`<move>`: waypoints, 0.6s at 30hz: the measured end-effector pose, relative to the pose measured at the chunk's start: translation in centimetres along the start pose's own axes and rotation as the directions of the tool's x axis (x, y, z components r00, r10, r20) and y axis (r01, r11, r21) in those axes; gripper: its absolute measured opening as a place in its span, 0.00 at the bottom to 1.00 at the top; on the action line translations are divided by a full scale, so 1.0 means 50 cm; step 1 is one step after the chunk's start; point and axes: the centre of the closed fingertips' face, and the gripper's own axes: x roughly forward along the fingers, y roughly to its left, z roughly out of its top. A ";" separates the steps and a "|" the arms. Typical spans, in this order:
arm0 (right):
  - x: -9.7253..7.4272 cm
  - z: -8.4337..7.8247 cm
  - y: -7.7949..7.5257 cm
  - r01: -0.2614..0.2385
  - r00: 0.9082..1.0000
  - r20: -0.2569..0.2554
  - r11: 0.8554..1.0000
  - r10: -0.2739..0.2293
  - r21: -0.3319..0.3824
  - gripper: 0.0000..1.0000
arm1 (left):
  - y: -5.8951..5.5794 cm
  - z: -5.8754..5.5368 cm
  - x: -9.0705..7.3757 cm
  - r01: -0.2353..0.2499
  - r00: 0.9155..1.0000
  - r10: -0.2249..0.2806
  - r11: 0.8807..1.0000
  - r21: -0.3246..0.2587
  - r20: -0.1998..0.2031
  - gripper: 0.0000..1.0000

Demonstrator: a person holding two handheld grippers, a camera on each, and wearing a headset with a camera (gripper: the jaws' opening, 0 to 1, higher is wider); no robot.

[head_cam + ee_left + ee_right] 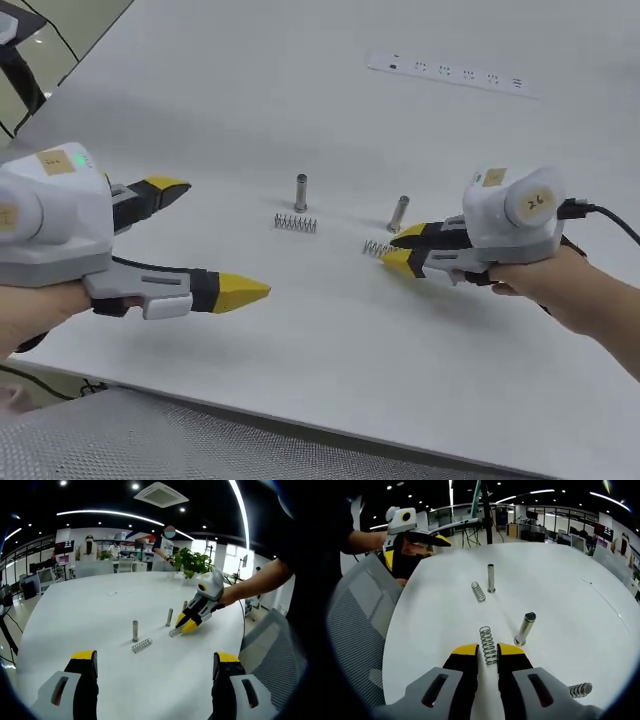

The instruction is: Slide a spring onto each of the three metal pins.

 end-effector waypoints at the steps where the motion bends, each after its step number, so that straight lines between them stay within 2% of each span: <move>1: 0.001 -0.002 -0.001 0.000 1.000 -0.004 1.000 0.000 -0.003 0.12 | 0.000 0.001 0.000 0.000 1.000 0.000 1.000 0.000 0.001 0.93; 8: 0.005 -0.022 -0.002 -0.004 1.000 -0.028 1.000 0.004 -0.031 0.09 | 0.003 0.002 -0.004 -0.007 1.000 0.007 1.000 -0.003 0.005 0.93; 14: 0.005 -0.025 -0.006 -0.010 1.000 -0.029 0.998 0.008 -0.060 0.09 | 0.000 -0.003 -0.004 -0.004 1.000 0.004 1.000 -0.003 -0.001 0.93; 18: 0.004 -0.024 -0.010 -0.008 0.999 -0.039 0.998 0.005 -0.069 0.08 | -0.001 0.001 -0.002 -0.002 1.000 0.002 1.000 0.000 0.000 0.93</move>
